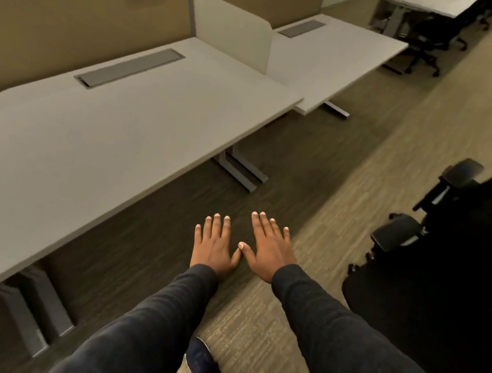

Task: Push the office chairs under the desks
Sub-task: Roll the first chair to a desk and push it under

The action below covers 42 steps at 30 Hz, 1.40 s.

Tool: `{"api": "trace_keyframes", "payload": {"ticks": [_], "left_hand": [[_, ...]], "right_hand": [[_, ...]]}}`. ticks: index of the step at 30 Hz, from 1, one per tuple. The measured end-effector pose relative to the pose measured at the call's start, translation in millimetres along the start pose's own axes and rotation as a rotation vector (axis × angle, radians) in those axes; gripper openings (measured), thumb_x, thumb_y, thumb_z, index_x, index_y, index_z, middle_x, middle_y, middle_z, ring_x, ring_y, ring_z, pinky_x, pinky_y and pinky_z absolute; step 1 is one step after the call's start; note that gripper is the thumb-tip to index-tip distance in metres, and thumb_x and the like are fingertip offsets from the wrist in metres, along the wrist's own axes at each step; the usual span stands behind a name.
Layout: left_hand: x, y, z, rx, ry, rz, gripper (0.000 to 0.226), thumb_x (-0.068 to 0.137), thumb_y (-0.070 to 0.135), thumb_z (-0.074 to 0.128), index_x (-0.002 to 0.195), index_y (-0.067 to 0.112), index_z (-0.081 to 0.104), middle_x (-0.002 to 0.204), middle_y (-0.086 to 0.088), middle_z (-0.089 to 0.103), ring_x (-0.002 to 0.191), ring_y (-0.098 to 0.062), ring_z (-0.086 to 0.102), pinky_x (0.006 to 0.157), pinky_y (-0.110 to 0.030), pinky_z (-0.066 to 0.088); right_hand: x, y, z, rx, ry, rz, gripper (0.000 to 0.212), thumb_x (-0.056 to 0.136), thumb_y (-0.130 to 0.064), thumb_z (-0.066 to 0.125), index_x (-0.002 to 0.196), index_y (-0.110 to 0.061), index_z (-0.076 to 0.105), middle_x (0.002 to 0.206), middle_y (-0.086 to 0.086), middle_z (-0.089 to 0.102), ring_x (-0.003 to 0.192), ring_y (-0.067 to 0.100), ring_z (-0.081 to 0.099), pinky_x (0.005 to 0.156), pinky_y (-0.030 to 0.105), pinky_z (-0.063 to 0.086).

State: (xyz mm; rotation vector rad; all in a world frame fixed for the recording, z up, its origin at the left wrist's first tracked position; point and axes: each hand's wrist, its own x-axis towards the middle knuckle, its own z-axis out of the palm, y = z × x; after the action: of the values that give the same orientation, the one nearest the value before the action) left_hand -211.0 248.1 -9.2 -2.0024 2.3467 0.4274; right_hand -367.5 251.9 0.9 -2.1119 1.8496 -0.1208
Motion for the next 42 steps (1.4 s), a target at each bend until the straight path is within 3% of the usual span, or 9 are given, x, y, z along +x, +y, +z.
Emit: {"api": "trace_keyframes", "payload": {"ticks": [12, 21, 31, 42], "left_hand": [[-193.5, 138.4, 82.3, 0.000, -0.026, 0.094, 0.078, 0.099, 0.059, 0.020, 0.160, 0.012, 0.007, 0.167, -0.013, 0.006, 0.154, -0.030, 0.001, 0.124, -0.051, 0.003], [-291.0, 143.7, 101.5, 0.042, 0.018, 0.058, 0.082, 0.098, 0.064, 0.018, 0.160, 0.012, 0.006, 0.167, -0.013, 0.007, 0.154, -0.031, 0.002, 0.124, -0.051, 0.004], [-443.8, 148.0, 145.2, -0.018, -0.068, -0.054, 0.077, 0.099, 0.057, 0.022, 0.160, 0.013, 0.003, 0.168, -0.013, 0.002, 0.154, -0.031, -0.001, 0.124, -0.052, 0.002], [-541.3, 239.6, 181.3, -0.007, -0.070, -0.119, 0.079, 0.099, 0.059, 0.020, 0.160, 0.013, 0.001, 0.168, -0.013, 0.001, 0.154, -0.031, -0.002, 0.124, -0.051, 0.002]], "right_hand": [[-238.5, 88.7, 23.7, -0.020, -0.048, 0.123, 0.080, 0.099, -0.060, 0.032, 0.160, -0.022, -0.002, 0.168, 0.006, 0.006, 0.154, 0.030, 0.008, 0.122, 0.057, 0.007], [-331.9, 73.1, 38.8, -0.016, -0.011, 0.073, 0.080, 0.099, -0.059, 0.034, 0.160, -0.021, 0.000, 0.168, 0.006, 0.008, 0.153, 0.030, 0.010, 0.121, 0.057, 0.009], [-470.7, 36.8, 77.0, -0.019, -0.122, -0.022, 0.079, 0.099, -0.057, 0.035, 0.160, -0.021, -0.002, 0.168, 0.007, 0.005, 0.154, 0.029, 0.007, 0.122, 0.057, 0.008], [-579.2, 100.3, 77.5, -0.071, -0.098, -0.101, 0.078, 0.099, -0.059, 0.032, 0.160, -0.021, 0.000, 0.168, 0.006, 0.007, 0.153, 0.029, 0.010, 0.121, 0.057, 0.008]]}}
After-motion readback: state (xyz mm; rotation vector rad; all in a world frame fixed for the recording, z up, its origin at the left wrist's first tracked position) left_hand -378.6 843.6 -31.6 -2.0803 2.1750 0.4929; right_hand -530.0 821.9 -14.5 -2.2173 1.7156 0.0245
